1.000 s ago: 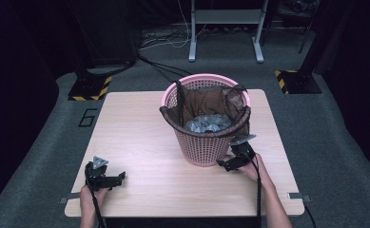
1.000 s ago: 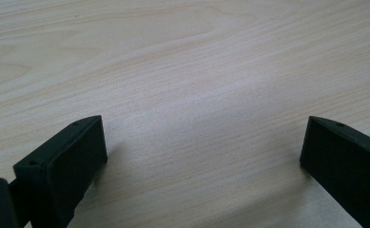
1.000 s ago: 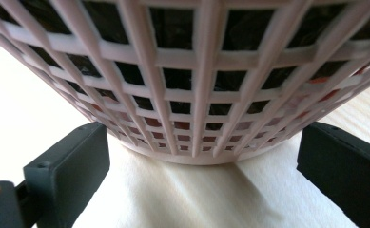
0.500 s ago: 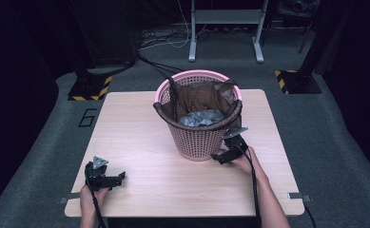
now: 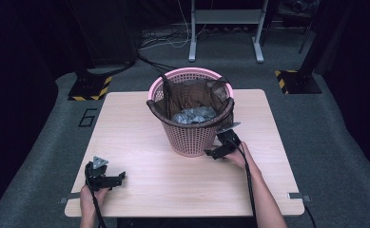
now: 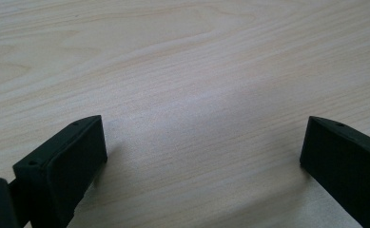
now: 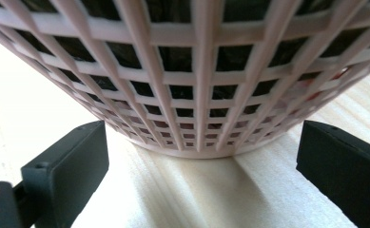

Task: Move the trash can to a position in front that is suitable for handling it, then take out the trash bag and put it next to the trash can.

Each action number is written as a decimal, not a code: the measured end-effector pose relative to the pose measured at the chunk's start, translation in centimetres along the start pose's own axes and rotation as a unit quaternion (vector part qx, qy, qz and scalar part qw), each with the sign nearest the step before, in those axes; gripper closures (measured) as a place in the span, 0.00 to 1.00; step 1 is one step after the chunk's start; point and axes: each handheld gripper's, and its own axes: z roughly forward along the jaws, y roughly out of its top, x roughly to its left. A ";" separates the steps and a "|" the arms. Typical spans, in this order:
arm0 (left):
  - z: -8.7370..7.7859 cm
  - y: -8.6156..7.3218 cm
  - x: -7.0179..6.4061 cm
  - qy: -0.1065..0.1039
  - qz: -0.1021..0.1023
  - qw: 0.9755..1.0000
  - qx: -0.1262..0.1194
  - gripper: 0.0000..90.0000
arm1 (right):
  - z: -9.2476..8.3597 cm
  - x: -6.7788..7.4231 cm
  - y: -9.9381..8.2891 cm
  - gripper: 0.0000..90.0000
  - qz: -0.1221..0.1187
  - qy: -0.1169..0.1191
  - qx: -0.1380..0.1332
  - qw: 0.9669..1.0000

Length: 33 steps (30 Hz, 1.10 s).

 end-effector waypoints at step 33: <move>-1.7 7.8 -0.5 -0.072 0.010 0.996 0.056 0.01 | -11.3 -1.2 0.0 0.10 0.088 -0.072 0.061 0.992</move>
